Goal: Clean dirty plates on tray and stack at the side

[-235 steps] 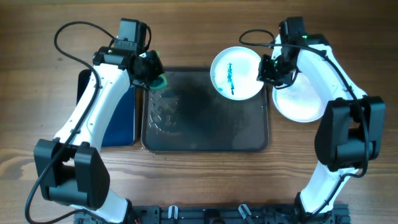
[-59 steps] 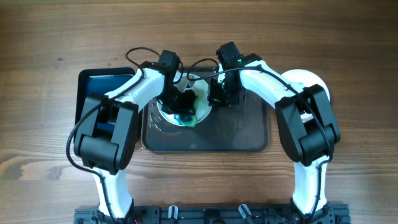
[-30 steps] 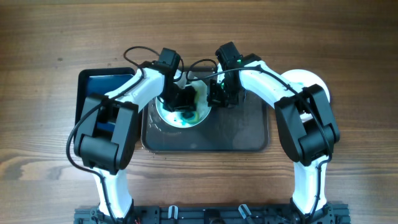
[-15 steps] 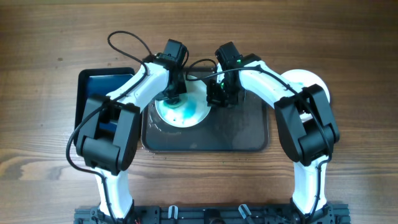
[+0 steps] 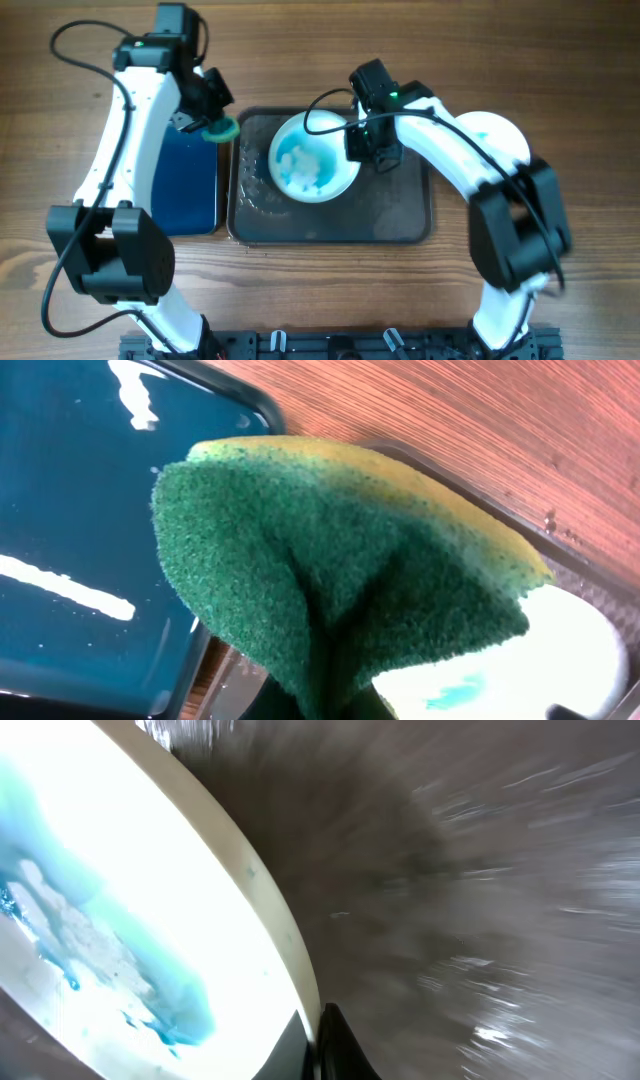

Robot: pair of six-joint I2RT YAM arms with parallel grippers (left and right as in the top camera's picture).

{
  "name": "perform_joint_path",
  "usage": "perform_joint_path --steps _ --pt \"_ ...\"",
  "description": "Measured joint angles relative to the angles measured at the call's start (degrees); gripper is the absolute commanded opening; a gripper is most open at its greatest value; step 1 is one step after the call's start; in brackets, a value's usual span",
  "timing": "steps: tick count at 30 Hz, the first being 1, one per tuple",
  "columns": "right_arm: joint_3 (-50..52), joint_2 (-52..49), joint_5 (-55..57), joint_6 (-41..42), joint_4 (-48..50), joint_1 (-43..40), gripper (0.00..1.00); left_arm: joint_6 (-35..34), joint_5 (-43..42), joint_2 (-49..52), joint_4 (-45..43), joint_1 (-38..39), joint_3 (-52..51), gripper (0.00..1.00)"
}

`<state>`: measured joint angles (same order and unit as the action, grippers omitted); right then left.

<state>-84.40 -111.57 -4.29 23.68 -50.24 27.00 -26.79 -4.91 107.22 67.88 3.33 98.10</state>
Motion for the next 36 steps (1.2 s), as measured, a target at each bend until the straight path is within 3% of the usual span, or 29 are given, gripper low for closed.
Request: perform_joint_path --steps 5,12,22,27,30,32,36 --pt "0.00 10.27 26.49 0.11 -4.66 8.24 0.04 0.00 -1.88 0.02 0.09 0.00 -0.02 0.04" --pt "0.00 11.74 62.60 6.19 -16.04 23.61 0.04 -0.02 -2.51 0.02 0.04 0.11 -0.02 0.04" --pt "0.00 11.74 85.66 9.05 -13.53 29.44 0.04 -0.02 -2.51 0.02 0.04 0.11 -0.02 0.04" --pt "0.00 11.74 87.12 8.83 -11.54 29.59 0.04 -0.02 -2.51 0.02 0.04 0.11 -0.02 0.04" --pt "0.00 11.78 81.00 8.83 -10.03 29.18 0.04 -0.02 -2.51 0.02 0.09 0.11 -0.02 0.04" --pt "0.00 11.82 70.90 8.87 -8.55 27.26 0.04 -0.02 -2.51 0.02 0.09 0.11 -0.02 0.04" --pt "0.72 11.74 36.70 10.16 -1.66 15.19 0.05 -0.02 -2.51 0.02 0.04 0.11 -0.02 0.04"
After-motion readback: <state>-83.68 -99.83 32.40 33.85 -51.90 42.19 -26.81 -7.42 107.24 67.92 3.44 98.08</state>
